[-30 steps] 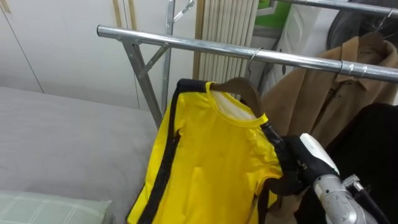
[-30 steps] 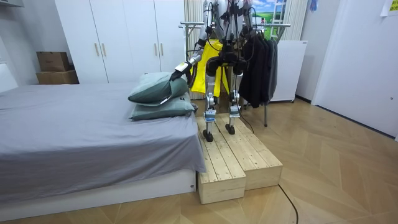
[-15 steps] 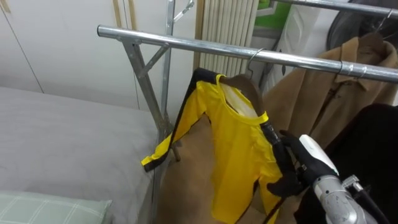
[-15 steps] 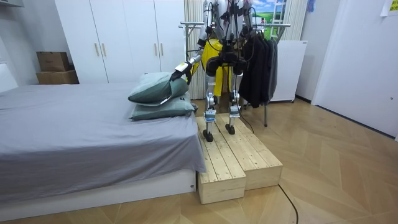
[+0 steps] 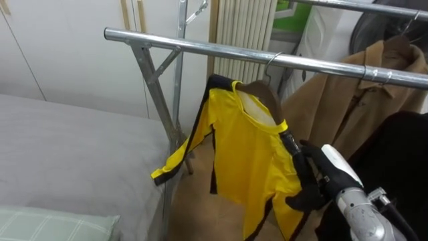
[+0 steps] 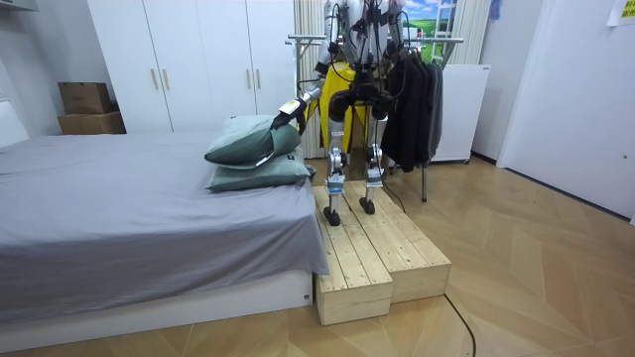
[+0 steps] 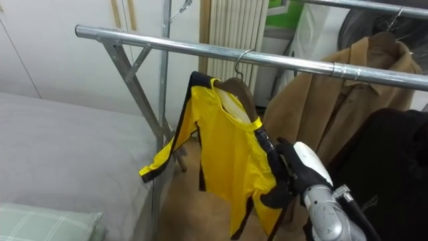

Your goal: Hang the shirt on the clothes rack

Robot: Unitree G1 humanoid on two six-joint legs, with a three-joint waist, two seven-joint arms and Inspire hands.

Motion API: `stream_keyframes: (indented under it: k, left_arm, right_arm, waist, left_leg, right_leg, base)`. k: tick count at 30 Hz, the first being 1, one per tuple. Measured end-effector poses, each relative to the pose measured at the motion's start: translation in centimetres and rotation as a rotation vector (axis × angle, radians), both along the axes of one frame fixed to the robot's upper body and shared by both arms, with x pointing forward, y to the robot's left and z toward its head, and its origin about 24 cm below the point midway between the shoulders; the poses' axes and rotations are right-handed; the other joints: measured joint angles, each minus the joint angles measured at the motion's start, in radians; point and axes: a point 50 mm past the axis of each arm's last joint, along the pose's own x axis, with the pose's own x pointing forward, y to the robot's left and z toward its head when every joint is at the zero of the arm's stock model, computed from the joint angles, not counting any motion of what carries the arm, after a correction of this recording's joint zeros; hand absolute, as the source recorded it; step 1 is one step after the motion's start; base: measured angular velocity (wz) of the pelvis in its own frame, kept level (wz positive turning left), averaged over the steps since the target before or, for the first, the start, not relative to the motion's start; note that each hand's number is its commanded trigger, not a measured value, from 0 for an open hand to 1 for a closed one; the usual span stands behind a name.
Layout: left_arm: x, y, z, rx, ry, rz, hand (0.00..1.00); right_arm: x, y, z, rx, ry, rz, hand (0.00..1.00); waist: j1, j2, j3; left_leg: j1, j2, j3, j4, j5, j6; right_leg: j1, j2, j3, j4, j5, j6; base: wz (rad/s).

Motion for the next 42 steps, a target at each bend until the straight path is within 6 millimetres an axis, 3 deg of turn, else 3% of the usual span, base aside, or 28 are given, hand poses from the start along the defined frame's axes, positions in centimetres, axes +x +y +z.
stream_keyframes:
  k: [9, 13, 21, 25, 31, 37, 42]
  left_arm:
    - [-0.1, -0.1, 0.0, 0.003, 0.003, 0.006, 0.00]
    - [-0.5, -0.4, -0.2, -0.013, 0.016, 0.015, 0.00]
    - [-1.5, -1.0, -0.5, -0.034, 0.054, 0.038, 0.00]
    - [-1.9, -1.4, -0.7, -0.045, 0.071, 0.048, 0.00]
    - [-2.3, -1.6, -0.7, -0.043, 0.083, 0.062, 0.00]
    - [-3.0, -1.7, -0.6, -0.049, 0.095, 0.066, 0.00]
    - [-3.0, -1.8, -0.7, -0.054, 0.097, 0.068, 0.00]
  right_arm:
    - [-0.8, 0.0, 0.3, 0.051, -0.024, -0.013, 0.00]
    - [-1.9, -0.6, 0.6, 0.117, -0.054, -0.049, 0.00]
    - [-3.1, -0.6, 0.9, 0.307, -0.094, -0.105, 0.00]
    - [-4.5, -1.0, -0.4, 0.381, -0.076, -0.190, 0.00]
    - [-6.4, -1.9, -2.0, 0.483, -0.041, -0.302, 0.00]
    - [-7.7, -1.9, -3.7, 0.548, -0.003, -0.390, 0.00]
    - [-10.8, -2.0, -7.0, 0.619, 0.129, -0.501, 0.00]
  waist:
    - [-0.004, 0.004, -0.0026]
    - [-0.007, 0.016, -0.0100]
    - [-0.045, 0.029, -0.0065]
    - [-0.066, 0.040, -0.0043]
    - [-0.070, 0.042, -0.0041]
    - [-0.095, 0.044, -0.0035]
    - [-0.118, 0.055, -0.0028]
  left_leg:
    - [0.015, 0.000, 0.002, -0.004, 0.003, 0.000]
    - [0.014, -0.001, 0.010, -0.007, 0.003, 0.000]
    - [0.018, 0.001, 0.027, -0.009, 0.002, -0.002]
    - [0.018, 0.002, 0.029, -0.010, 0.002, -0.001]
    - [0.020, 0.005, 0.041, -0.014, -0.001, -0.006]
    - [0.019, 0.005, 0.053, -0.012, -0.002, -0.005]
    - [0.019, 0.004, 0.053, -0.013, -0.002, -0.005]
  right_leg:
    - [0.008, 0.000, 0.000, 0.000, 0.001, -0.001]
    - [0.002, 0.001, 0.008, 0.000, 0.000, 0.000]
    - [0.002, 0.006, 0.027, -0.003, -0.002, 0.006]
    - [-0.001, 0.008, 0.034, -0.002, -0.003, 0.009]
    - [-0.002, 0.014, 0.048, -0.001, -0.004, 0.009]
    - [-0.008, 0.015, 0.060, -0.002, -0.001, 0.013]
    - [-0.011, 0.015, 0.061, -0.003, 0.001, 0.013]
  base:
    - [0.00]
    - [-0.05]
    - [-0.06]
    - [-0.01]
    - [-0.06]
    - [-0.05]
    - [-0.01]
